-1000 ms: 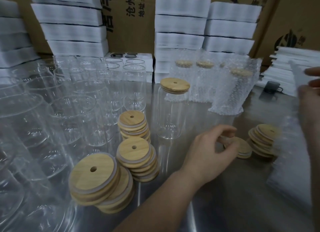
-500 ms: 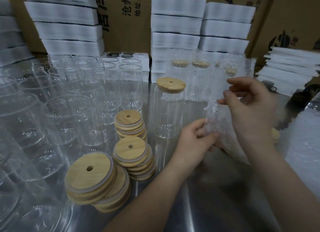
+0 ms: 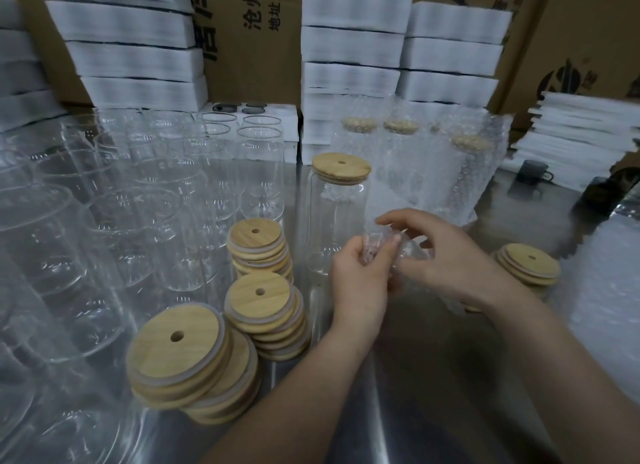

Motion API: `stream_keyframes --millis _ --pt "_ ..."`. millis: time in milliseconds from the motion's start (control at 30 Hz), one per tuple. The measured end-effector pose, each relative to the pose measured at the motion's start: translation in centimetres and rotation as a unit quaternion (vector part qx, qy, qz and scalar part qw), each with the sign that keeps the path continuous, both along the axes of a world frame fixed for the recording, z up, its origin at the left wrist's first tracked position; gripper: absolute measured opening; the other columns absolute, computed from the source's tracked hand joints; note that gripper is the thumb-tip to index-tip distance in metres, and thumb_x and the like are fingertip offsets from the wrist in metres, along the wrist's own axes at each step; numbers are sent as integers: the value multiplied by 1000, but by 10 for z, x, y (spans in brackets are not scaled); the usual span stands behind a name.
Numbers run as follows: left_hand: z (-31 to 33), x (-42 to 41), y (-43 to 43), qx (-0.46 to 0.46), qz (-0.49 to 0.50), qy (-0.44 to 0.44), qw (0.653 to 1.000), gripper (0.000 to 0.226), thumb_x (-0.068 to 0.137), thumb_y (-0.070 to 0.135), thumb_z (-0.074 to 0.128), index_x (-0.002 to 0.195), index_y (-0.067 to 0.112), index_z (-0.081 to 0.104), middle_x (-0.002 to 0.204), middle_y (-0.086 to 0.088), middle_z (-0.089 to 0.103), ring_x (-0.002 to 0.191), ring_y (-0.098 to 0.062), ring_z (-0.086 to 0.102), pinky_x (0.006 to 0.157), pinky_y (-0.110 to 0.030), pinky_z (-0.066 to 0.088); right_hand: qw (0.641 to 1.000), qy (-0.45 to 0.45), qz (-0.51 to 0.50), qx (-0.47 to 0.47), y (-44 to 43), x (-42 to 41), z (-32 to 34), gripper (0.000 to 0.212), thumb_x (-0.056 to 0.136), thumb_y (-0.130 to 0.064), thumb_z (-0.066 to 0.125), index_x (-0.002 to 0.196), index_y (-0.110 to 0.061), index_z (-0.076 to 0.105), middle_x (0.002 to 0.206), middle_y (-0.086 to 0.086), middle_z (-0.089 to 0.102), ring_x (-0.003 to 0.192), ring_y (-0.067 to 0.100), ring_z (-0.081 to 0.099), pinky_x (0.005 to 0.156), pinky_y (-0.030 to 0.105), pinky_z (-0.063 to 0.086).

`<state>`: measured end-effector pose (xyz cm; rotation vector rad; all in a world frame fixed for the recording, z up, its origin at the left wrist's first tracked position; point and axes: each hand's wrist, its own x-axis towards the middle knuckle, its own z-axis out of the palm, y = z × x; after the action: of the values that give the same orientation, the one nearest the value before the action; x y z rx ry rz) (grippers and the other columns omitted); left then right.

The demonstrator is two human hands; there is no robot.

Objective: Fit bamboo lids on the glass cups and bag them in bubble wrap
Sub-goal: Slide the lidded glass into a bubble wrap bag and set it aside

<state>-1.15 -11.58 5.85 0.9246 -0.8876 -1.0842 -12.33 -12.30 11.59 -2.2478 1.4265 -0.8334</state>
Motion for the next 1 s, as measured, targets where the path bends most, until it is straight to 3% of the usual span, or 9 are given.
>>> stream_keyframes --millis 100,233,367,500,567,667,800,933,1000 --pt "-3 1 -1 -12 32 -56 998 35 87 21 72 59 19 50 51 10 48 53 -11 46 54 -31 41 996 54 43 57 1 0 -1 69 74 -4 72 134 -34 51 127 -15 53 117 -2 47 92 6 36" --pt "-6 2 -2 -33 54 -123 990 31 82 25 77 63 25 53 53 14 56 54 -4 51 57 -27 45 997 68 34 19 -2 -2 -3 65 79 12 57 133 -24 56 123 -11 57 113 -1 49 87 0 35" --pt "-8 -2 -1 -23 4 -94 995 33 80 15 79 70 22 48 57 4 59 54 -14 58 50 -33 54 998 54 -25 -9 -6 -3 -7 51 85 11 52 126 -18 65 119 0 68 113 14 60 97 26 44" --pt "-10 -1 -1 -17 25 -173 984 29 81 13 70 82 31 49 57 -2 56 53 -27 59 56 -41 52 995 12 -83 -58 -10 -4 -10 43 89 9 50 114 -17 73 98 -7 69 77 -11 58 74 5 39" --pt "-10 1 -1 -19 47 -237 970 33 77 12 66 88 39 50 51 8 50 50 -14 53 53 -32 45 988 -23 -116 -96 -12 -5 -11 41 90 6 49 112 -19 74 98 -7 68 70 -6 57 72 9 41" --pt "-6 6 0 -16 81 -315 945 30 76 15 62 96 37 63 54 10 53 56 -9 52 55 -25 38 971 -72 -153 -169 -13 -4 -12 37 91 4 50 111 -17 73 98 -9 67 81 9 62 72 19 42" --pt "-1 11 -2 26 93 -381 920 19 84 23 58 97 25 71 85 -3 70 85 -26 64 73 -34 51 953 -88 -185 -225 -15 5 -11 36 87 8 51 108 -10 73 106 3 70 96 14 61 80 18 39" --pt "0 11 0 29 88 -396 914 15 85 28 54 77 19 62 78 -6 67 80 -33 62 71 -41 52 978 -158 -75 -112 -15 18 3 58 78 -10 50 132 -29 55 131 -9 54 123 2 47 99 14 37" --pt "1 11 1 35 84 -379 921 24 80 34 51 63 17 52 68 -6 62 74 -35 57 64 -39 47 981 -190 -3 -37 -17 28 9 69 80 -27 55 143 -44 35 140 -7 46 131 3 40 103 25 37"
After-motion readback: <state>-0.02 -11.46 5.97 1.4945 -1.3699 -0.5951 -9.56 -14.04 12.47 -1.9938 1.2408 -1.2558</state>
